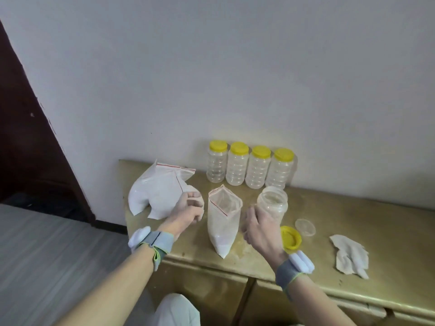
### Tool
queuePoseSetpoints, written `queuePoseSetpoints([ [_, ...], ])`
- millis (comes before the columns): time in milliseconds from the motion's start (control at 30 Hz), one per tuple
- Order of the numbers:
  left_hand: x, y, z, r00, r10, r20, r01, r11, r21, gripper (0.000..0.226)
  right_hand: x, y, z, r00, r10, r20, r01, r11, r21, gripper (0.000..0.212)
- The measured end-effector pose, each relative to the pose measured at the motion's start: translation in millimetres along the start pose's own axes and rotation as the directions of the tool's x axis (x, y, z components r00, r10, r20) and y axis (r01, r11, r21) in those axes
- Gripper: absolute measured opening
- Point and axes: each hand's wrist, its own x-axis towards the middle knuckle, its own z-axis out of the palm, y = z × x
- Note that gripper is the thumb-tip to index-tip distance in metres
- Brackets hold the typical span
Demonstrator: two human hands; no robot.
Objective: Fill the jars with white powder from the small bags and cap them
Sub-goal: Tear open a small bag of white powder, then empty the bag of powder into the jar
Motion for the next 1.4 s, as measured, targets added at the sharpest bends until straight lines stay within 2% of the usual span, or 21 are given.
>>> queuePoseSetpoints([
  [67,-0.5,-20.2,9.4,0.99,-0.014,0.137,-0.025,0.958,0.285,0.103,-3.2,20.3,9.8,0.997,0.063,0.048,-0.061,0.998,-0.032,0.031],
  [133,1.5,-31.2,24.9,0.981,0.021,0.195,-0.1,0.909,0.404,0.128,0.6,41.1,20.4,0.988,0.1,0.117,-0.08,0.983,-0.164,0.031],
  [233,6.2,-27.6,51.0,0.986,0.123,0.111,-0.156,0.917,0.366,0.133,3.7,64.8,34.0,0.959,0.192,0.209,-0.116,0.937,-0.33,0.036],
  [333,11.1,-12.8,70.1,0.99,0.109,0.094,-0.132,0.948,0.29,0.14,-0.2,69.0,34.7,0.952,0.242,0.187,-0.142,0.892,-0.43,0.027],
  [400,15.2,-7.2,78.1,0.994,0.077,0.072,-0.095,0.951,0.295,0.125,0.2,68.1,34.7,0.952,0.244,0.184,-0.134,0.874,-0.467,0.026],
  [467,17.2,-2.4,82.7,0.999,0.017,0.041,-0.03,0.937,0.348,0.091,1.7,68.1,37.5,0.957,0.23,0.179,-0.112,0.857,-0.502,0.027],
  [533,21.0,0.7,87.9,0.999,-0.045,0.023,0.029,0.886,0.463,0.064,0.3,69.5,36.8,0.961,0.22,0.168,-0.104,0.848,-0.52,0.027],
  [633,26.6,1.0,85.7,0.999,-0.041,-0.012,0.04,0.799,0.601,0.035,-2.6,66.9,38.5,0.96,0.224,0.167,-0.106,0.843,-0.527,0.027],
  [733,31.7,4.7,85.4,0.997,-0.058,-0.05,0.077,0.772,0.63,0.034,-3.5,61.1,36.5,0.956,0.245,0.159,-0.126,0.837,-0.532,0.025],
  [867,28.0,19.4,86.1,0.999,-0.022,-0.032,0.036,0.817,0.575,0.02,-5.0,59.1,35.4,0.93,0.291,0.226,-0.15,0.859,-0.49,0.03],
  [967,23.5,47.5,82.7,0.998,0.048,-0.051,-0.015,0.854,0.519,0.03,0.2,53.6,31.2,0.88,0.324,0.348,-0.207,0.92,-0.333,0.039],
  [1000,20.9,60.0,80.4,0.996,0.076,-0.054,-0.039,0.87,0.492,0.032,-0.7,47.2,29.4,0.863,0.309,0.399,-0.224,0.943,-0.245,0.045],
  [1033,18.5,73.4,79.2,0.993,0.108,-0.053,-0.071,0.881,0.468,0.034,-2.1,37.2,27.2,0.838,0.312,0.448,-0.311,0.947,-0.079,0.055],
  [1067,16.1,86.2,79.5,0.989,0.137,-0.053,-0.1,0.893,0.438,0.034,-2.6,27.5,26.1,0.807,0.325,0.493,-0.447,0.882,0.15,0.07],
  [1100,12.3,99.4,81.4,0.985,0.169,-0.043,-0.139,0.909,0.393,0.029,-1.3,17.6,25.1,0.779,0.307,0.547,-0.56,0.733,0.387,0.078],
  [1167,4.5,122.1,85.9,0.971,0.234,-0.039,-0.215,0.935,0.281,0.027,5.2,-3.4,22.5,0.777,0.205,0.595,-0.623,0.387,0.68,0.077],
  [1233,-3.7,147.7,88.9,0.955,0.289,-0.06,-0.277,0.947,0.161,0.031,12.7,-31.5,15.7,0.819,0.154,0.553,-0.571,0.125,0.811,0.07],
  [1267,-4.9,158.5,90.3,0.953,0.296,-0.061,-0.291,0.954,0.076,0.03,16.8,-44.3,10.6,0.841,0.153,0.519,-0.53,0.037,0.847,0.067],
  [1333,-6.6,179.6,93.5,0.946,0.324,-0.028,-0.325,0.943,-0.067,0.026,27.4,-63.0,0.6,0.88,0.136,0.456,-0.45,-0.069,0.89,0.066],
  [1400,-8.7,193.9,97.4,0.929,0.368,0.031,-0.363,0.926,-0.1,0.031,36.9,-75.8,-11.7,0.902,0.067,0.426,-0.413,-0.149,0.899,0.068],
])
